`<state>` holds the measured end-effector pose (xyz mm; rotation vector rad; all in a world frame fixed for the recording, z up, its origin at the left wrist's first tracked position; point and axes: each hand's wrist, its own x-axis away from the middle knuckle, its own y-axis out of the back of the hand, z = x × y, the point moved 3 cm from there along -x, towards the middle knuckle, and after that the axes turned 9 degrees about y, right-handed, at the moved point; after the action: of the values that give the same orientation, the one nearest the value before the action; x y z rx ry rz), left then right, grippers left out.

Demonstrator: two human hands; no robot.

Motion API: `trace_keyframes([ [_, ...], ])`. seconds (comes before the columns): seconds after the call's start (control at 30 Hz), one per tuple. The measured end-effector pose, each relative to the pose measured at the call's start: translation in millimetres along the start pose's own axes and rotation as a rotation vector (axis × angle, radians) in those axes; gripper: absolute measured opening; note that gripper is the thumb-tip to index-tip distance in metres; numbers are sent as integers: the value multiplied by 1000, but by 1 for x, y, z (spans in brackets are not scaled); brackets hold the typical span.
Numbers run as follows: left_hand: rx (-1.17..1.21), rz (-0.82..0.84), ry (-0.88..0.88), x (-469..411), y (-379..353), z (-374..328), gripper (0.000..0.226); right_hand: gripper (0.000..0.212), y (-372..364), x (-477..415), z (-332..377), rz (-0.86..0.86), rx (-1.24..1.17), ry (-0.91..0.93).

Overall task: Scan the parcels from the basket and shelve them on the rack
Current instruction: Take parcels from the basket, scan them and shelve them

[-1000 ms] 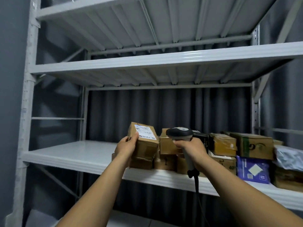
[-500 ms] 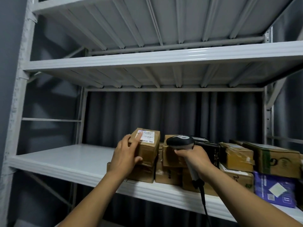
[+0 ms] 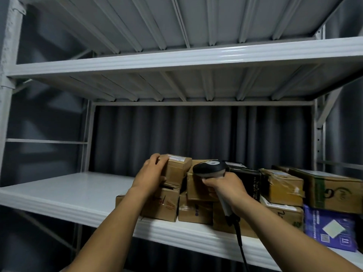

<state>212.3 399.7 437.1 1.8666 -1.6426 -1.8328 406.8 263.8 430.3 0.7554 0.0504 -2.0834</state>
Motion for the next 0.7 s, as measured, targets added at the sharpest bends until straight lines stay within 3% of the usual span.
trace_keyframes([
  [0.4, -222, 53, 44, 13, 6, -17, 78, 20, 9, 6, 2, -2, 46, -43],
  [0.7, -324, 123, 12, 91, 43, -43, 68, 16, 47, 85, 24, 27, 109, -29],
])
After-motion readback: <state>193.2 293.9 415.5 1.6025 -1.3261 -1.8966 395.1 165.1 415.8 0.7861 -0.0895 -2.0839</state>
